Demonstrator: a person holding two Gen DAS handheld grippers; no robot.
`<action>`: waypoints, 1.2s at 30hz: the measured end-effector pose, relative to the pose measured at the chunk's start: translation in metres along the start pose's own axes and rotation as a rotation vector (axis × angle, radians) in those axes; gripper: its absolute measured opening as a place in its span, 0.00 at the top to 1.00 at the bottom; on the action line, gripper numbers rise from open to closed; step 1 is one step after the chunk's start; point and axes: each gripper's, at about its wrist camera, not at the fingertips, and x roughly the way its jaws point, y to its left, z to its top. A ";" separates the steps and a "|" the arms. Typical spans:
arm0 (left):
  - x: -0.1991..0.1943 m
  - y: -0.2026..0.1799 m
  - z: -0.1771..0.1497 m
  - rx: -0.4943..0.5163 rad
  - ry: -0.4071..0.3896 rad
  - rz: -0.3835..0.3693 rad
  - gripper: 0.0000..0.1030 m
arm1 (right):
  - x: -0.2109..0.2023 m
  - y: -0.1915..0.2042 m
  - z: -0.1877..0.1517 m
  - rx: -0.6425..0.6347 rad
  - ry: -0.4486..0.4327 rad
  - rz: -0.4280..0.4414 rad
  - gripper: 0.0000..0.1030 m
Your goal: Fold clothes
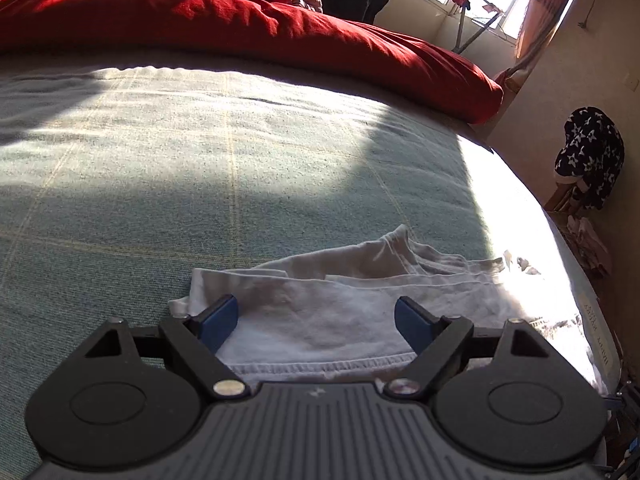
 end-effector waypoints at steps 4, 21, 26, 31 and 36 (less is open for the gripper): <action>-0.009 -0.006 0.008 -0.026 -0.039 -0.048 0.17 | -0.002 -0.008 -0.002 0.021 -0.012 -0.001 0.02; 0.040 -0.041 0.049 -0.111 0.034 -0.212 0.17 | -0.003 -0.042 0.001 0.168 -0.096 0.041 0.01; 0.056 -0.068 0.043 -0.070 0.108 -0.264 0.17 | 0.001 -0.048 0.000 0.182 -0.108 0.050 0.00; 0.085 -0.063 0.051 -0.083 0.104 -0.174 0.17 | -0.001 -0.050 -0.003 0.182 -0.118 0.057 0.00; 0.068 -0.066 0.058 -0.084 0.073 -0.158 0.17 | -0.008 -0.060 -0.008 0.206 -0.135 0.060 0.00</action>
